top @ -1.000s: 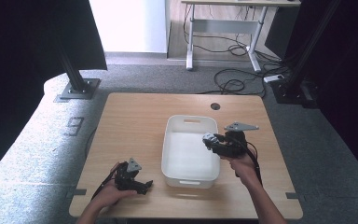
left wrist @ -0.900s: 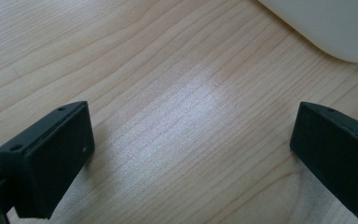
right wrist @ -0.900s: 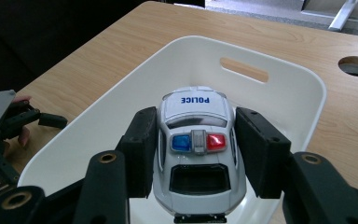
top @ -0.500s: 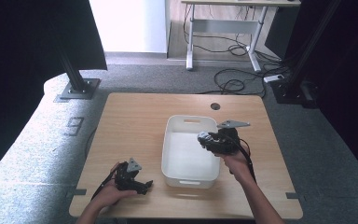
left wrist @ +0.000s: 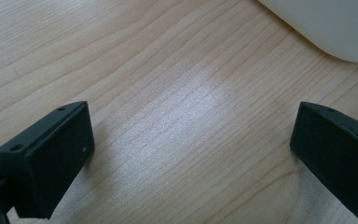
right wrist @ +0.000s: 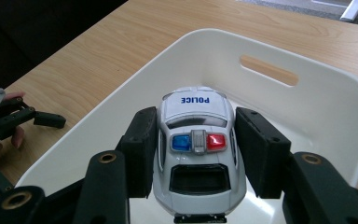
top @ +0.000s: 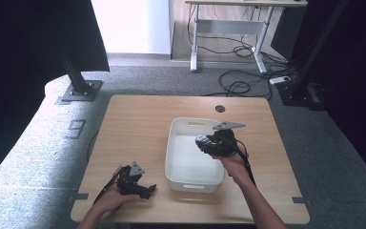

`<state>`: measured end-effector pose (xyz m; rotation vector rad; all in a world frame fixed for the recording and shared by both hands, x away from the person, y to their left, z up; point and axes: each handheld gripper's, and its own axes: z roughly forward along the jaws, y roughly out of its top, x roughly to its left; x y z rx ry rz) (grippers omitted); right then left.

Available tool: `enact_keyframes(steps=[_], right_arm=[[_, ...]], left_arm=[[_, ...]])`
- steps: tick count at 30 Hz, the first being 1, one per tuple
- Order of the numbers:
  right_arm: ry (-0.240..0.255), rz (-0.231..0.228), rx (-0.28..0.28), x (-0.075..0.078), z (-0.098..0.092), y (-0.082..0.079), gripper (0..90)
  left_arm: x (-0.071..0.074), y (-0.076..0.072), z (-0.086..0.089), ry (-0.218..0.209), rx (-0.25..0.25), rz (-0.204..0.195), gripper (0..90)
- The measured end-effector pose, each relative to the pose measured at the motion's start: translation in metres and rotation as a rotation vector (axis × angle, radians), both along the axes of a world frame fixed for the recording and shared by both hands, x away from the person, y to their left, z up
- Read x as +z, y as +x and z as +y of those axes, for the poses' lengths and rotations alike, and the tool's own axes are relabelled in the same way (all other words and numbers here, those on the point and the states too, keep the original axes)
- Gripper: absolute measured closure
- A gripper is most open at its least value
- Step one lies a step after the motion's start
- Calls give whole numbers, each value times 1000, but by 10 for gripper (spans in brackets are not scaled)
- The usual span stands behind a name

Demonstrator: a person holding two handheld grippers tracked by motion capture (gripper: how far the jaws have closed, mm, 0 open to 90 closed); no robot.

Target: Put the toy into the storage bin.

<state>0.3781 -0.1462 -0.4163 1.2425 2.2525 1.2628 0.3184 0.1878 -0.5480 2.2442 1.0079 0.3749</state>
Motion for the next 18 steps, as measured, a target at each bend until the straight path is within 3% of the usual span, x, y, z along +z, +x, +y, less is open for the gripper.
enact_keyframes(steps=[18], right_arm=[[-11,27,28,-10,24,8,503]], left_arm=[[0,0,0,0,0,0,0]])
